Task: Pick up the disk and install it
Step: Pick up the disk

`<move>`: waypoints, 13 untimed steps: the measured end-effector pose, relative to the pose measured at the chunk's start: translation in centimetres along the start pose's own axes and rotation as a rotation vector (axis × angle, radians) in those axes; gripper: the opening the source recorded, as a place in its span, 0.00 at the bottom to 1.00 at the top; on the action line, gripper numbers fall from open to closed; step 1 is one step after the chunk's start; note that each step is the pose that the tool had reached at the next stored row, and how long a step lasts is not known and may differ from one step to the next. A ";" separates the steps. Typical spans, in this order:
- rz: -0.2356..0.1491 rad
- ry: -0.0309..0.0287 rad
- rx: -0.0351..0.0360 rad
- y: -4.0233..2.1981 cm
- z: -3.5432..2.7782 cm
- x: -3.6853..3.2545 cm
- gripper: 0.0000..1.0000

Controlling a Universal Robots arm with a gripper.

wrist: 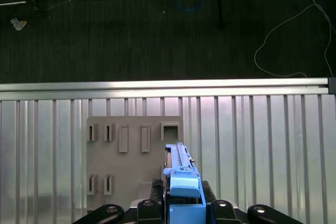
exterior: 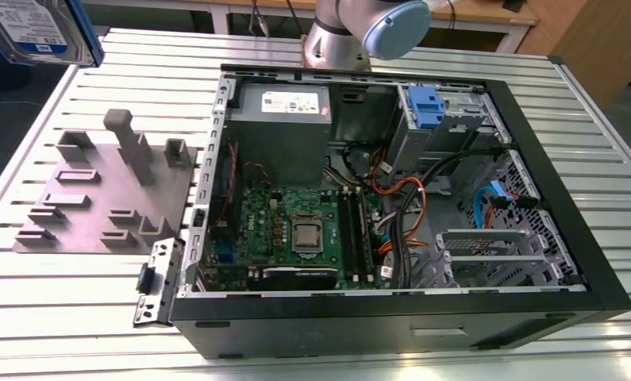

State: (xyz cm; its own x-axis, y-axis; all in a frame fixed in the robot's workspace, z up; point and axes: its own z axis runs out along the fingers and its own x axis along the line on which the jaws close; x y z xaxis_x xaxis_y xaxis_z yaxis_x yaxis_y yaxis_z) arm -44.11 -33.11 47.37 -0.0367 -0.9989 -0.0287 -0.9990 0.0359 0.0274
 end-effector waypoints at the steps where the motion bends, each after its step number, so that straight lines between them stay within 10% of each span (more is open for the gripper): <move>1: 0.000 0.0001 -0.0001 0.00 -0.04 0.00 0.36; 13: 0.000 -0.0001 0.0001 0.03 -1.01 -0.03 0.36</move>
State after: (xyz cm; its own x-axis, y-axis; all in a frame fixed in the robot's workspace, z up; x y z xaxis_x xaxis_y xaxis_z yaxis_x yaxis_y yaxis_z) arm -44.11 -33.11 48.38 -0.0366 -0.9989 -0.0287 -0.9990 0.0359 0.0272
